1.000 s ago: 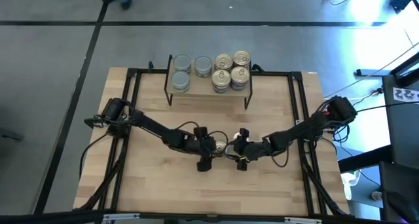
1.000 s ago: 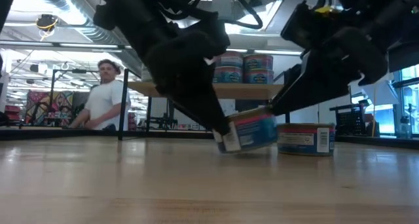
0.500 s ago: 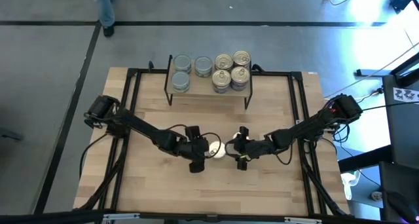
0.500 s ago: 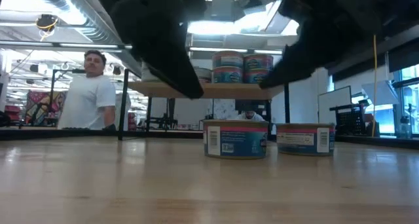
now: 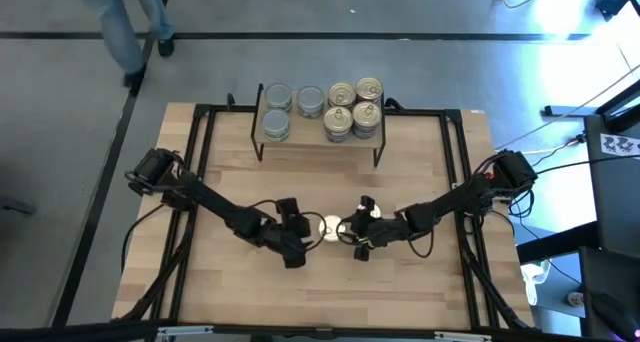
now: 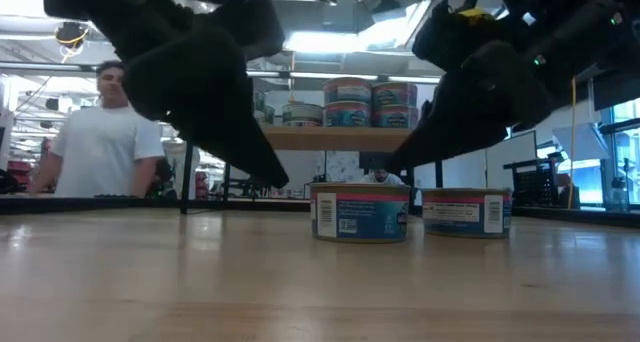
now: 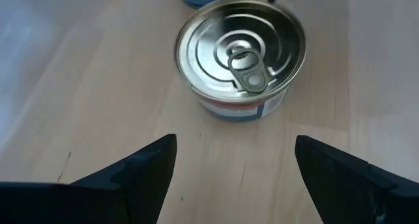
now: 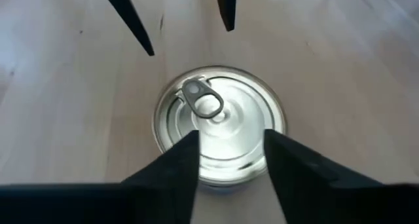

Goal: Stack canned seafood by type on shelf
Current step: Put the blue pink tuna can on the shelf

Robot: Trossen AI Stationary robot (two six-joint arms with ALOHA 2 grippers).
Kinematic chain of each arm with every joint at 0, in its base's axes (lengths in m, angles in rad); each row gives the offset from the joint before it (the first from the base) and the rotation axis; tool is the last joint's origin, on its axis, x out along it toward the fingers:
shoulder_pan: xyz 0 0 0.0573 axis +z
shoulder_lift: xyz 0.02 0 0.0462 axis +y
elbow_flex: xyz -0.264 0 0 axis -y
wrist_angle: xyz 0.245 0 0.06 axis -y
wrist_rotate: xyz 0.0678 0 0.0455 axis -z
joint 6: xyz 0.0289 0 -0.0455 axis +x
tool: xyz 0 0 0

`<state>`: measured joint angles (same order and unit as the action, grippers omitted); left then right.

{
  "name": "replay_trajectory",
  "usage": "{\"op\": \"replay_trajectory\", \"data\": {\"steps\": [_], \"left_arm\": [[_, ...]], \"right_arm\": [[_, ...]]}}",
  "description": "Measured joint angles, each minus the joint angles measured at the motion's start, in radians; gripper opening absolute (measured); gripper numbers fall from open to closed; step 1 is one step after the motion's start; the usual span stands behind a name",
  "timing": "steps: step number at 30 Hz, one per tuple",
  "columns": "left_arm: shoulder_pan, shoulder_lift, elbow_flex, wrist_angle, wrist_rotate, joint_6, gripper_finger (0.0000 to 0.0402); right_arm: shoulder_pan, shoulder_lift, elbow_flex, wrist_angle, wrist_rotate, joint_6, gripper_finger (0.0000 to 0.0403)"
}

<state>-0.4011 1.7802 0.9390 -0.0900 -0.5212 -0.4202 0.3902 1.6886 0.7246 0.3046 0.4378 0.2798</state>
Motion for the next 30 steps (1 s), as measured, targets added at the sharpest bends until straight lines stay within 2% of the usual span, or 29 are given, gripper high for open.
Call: {"op": "replay_trajectory", "data": {"steps": [7, 12, 18, 22, 30], "left_arm": [[0.000, 0.000, -0.040, 0.083, 0.000, 0.010, 0.0308], [0.004, 0.000, -0.043, 0.078, 0.000, 0.040, 0.0308], [0.017, 0.000, -0.043, 0.079, 0.000, 0.041, 0.0308], [0.018, 0.000, -0.043, 0.082, 0.000, 0.125, 0.0308], [0.006, 0.000, -0.043, 0.092, 0.000, 0.296, 0.0308]], "right_arm": [[0.000, 0.000, 0.000, -0.024, 0.006, 0.001, 0.0057], [0.000, 0.023, 0.000, -0.030, 0.006, 0.003, 0.0007], [0.002, 0.046, 0.003, -0.021, 0.000, 0.009, 0.0019], [0.002, 0.046, 0.004, -0.035, 0.012, 0.026, 0.0022], [0.012, 0.053, 0.003, -0.065, 0.034, 0.030, 0.0004]]}}
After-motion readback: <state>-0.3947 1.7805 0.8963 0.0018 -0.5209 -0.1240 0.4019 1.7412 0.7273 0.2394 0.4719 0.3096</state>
